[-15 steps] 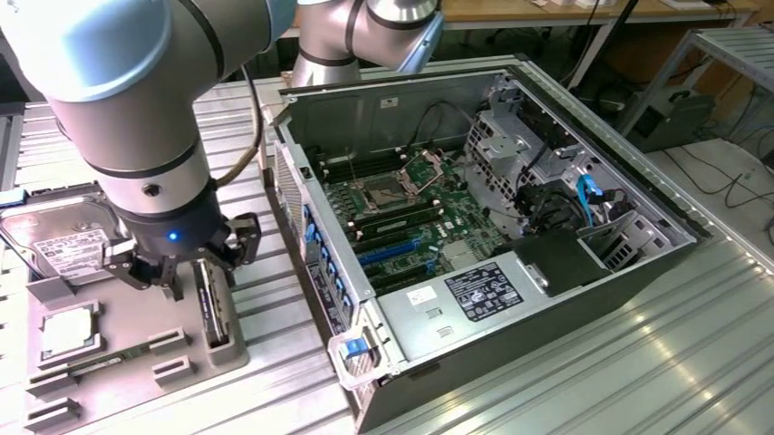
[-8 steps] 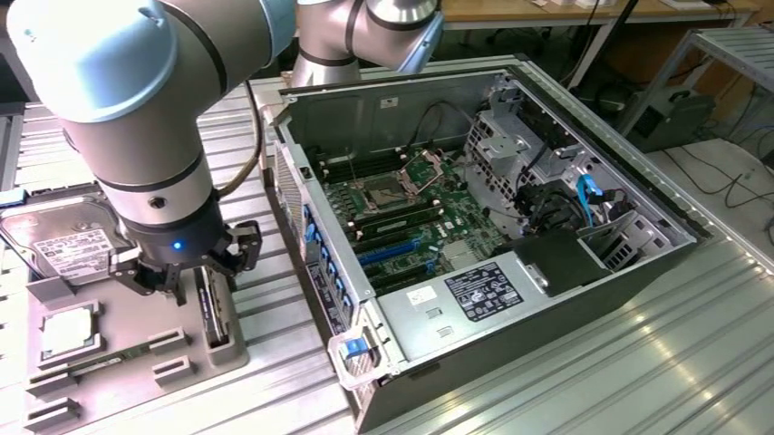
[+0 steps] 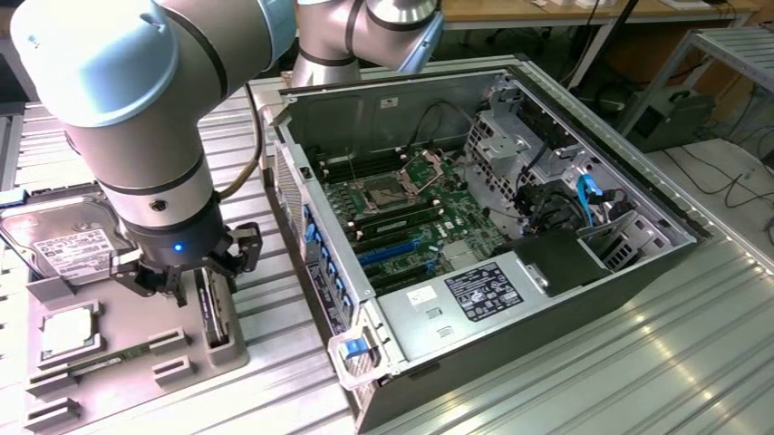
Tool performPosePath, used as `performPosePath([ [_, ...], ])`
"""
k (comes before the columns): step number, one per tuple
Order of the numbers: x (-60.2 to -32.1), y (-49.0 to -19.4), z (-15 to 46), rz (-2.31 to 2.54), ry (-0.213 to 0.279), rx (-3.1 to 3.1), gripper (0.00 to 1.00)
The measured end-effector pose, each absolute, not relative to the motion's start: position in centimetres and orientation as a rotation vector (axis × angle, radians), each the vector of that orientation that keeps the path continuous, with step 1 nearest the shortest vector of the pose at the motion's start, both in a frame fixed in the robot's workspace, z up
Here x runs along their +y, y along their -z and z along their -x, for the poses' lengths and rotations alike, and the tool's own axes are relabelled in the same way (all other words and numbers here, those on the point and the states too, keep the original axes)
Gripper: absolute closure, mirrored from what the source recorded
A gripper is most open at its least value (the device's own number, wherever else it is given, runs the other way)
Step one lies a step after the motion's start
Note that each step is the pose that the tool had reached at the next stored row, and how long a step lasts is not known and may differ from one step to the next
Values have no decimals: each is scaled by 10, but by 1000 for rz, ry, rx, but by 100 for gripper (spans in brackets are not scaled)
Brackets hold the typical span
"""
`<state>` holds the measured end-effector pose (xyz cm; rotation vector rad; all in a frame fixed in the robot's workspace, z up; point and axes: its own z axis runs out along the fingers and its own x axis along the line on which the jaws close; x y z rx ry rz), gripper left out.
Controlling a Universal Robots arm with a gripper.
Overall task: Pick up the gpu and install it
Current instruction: 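Pick up the gpu and move the gpu toward the slot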
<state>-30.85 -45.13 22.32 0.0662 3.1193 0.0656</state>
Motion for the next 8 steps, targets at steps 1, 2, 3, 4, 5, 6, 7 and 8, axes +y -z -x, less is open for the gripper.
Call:
performPosePath([
  [1,-451,-223,308,-66,-66,3119,40],
  [2,-451,-223,308,-66,-66,3119,40],
  [3,-451,-223,308,-66,-66,3119,41],
  [4,-451,-223,308,-66,-66,3119,41],
  [5,-451,-223,308,-66,-66,3119,48],
  [6,-451,-223,308,-66,-66,3119,55],
  [7,-451,-223,308,-66,-66,3119,60],
  [8,-451,-223,308,-66,-66,3119,60],
])
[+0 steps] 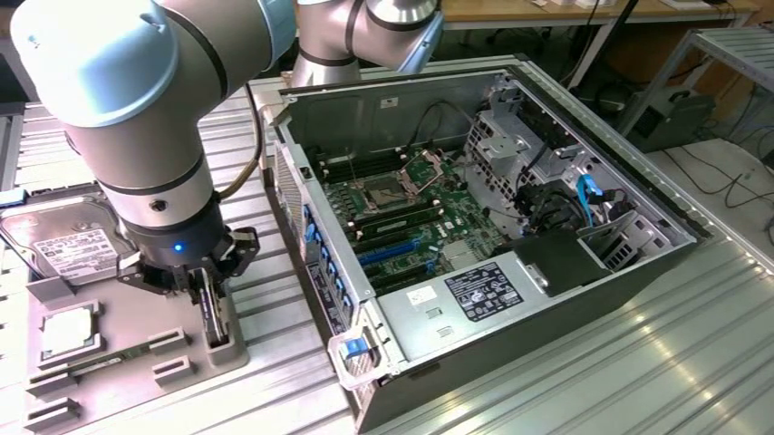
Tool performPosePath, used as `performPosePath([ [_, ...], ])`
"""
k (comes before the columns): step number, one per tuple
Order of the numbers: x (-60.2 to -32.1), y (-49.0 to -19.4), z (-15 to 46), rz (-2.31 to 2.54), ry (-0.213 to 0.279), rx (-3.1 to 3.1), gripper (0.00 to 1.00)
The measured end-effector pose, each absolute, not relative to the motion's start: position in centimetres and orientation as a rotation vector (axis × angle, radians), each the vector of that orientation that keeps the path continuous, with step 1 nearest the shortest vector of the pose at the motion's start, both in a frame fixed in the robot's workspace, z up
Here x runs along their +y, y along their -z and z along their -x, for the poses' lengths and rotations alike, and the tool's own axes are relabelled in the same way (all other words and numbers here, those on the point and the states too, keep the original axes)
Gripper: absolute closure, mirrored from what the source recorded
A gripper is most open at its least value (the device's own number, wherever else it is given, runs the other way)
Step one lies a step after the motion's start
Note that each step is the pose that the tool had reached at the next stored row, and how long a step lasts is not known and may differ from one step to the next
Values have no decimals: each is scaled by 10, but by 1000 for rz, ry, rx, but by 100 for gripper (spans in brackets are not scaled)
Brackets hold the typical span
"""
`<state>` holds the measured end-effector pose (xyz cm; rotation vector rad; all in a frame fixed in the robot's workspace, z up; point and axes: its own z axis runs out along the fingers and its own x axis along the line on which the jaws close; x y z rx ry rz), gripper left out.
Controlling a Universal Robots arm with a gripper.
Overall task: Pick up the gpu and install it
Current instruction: 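Pick up the gpu and move the gpu toward the slot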
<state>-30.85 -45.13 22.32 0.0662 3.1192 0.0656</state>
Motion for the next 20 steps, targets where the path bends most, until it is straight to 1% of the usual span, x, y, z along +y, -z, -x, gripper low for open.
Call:
performPosePath([
  [1,-451,-223,308,-66,-66,3119,60],
  [2,-451,-223,308,-66,-66,3119,67],
  [7,-451,-223,308,-66,-66,3119,67],
  [9,-451,-223,308,-66,-65,3119,72],
  [20,-451,-223,308,-66,-66,3119,72],
])
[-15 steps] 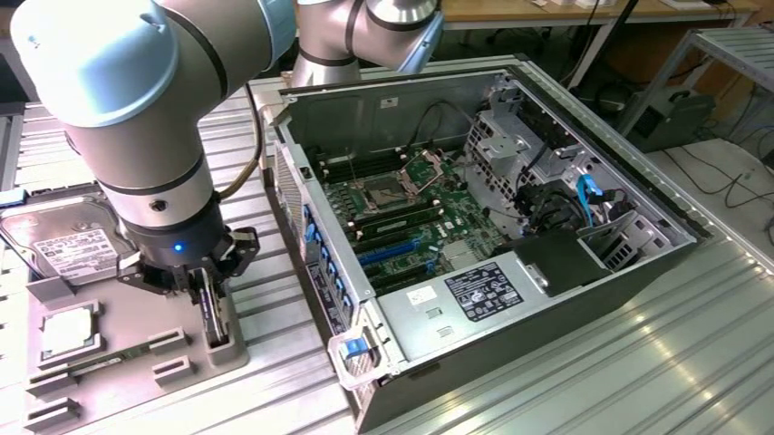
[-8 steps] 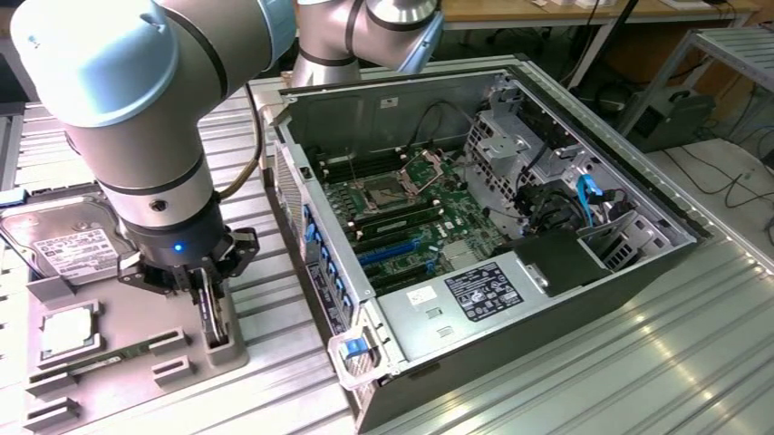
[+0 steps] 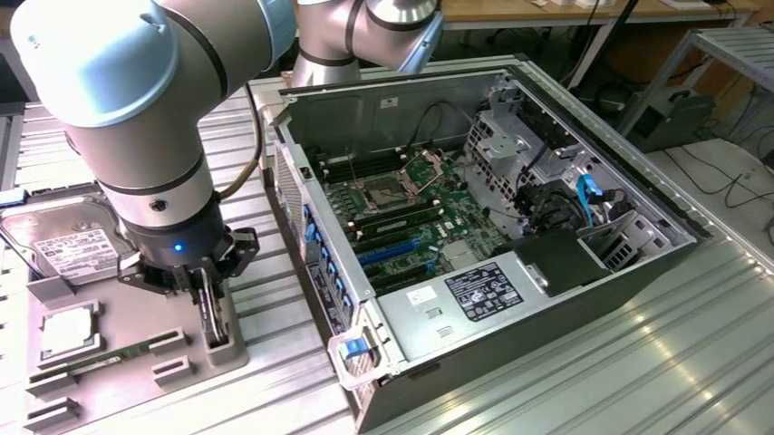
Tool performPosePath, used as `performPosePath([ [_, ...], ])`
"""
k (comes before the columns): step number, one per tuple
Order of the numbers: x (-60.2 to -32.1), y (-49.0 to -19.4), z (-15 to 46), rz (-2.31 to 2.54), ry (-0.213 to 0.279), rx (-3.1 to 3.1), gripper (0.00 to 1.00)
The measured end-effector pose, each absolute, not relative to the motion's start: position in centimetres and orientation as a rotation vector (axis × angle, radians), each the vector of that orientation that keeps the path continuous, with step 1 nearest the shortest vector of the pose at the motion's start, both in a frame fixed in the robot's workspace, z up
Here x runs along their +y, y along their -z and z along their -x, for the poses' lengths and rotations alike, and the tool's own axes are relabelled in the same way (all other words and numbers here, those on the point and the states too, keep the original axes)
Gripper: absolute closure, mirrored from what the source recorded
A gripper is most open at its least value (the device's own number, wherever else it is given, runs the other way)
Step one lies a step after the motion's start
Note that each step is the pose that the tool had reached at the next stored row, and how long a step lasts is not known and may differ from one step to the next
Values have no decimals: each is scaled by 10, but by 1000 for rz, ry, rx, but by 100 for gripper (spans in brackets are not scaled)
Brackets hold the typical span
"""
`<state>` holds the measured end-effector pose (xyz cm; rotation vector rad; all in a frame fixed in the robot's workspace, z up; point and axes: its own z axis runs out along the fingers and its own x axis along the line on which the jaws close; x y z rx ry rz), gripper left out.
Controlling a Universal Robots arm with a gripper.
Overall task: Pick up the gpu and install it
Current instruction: 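Pick up the gpu and move the gpu toward the slot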
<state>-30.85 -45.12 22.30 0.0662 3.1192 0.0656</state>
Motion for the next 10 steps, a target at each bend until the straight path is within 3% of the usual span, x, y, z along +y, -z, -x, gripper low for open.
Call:
performPosePath([
  [4,-451,-225,308,-66,-66,3119,72],
  [10,-451,-252,308,-66,-65,3119,72],
])
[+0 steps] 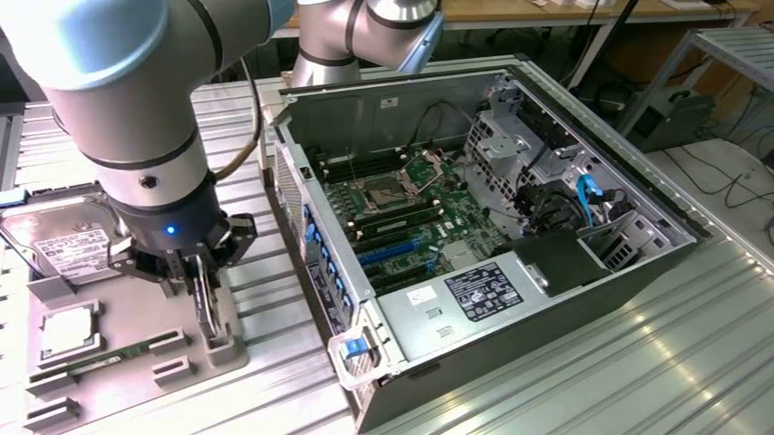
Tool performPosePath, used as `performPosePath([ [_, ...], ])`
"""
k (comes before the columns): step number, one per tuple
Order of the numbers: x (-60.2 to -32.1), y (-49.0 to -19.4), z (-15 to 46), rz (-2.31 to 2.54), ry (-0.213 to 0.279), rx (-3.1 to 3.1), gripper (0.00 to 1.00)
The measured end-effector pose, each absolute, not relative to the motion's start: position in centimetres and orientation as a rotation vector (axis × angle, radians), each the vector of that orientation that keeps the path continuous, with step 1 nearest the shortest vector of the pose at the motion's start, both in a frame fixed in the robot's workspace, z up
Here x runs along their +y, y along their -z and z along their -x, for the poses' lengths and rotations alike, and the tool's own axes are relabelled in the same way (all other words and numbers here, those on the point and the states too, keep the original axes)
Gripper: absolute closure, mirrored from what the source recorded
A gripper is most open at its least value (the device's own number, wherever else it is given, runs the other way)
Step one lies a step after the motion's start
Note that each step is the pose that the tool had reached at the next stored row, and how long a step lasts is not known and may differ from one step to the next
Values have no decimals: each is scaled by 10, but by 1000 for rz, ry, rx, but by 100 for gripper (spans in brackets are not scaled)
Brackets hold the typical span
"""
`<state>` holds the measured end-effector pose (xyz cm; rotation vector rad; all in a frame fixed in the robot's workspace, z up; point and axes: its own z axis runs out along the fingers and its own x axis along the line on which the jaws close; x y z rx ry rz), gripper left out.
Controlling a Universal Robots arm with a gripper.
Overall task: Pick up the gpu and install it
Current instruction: 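Pick up the gpu and move the gpu toward the slot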
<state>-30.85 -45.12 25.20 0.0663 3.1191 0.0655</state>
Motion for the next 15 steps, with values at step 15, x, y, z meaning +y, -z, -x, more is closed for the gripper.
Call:
performPosePath([
  [15,-451,-329,308,-73,-43,3119,72],
])
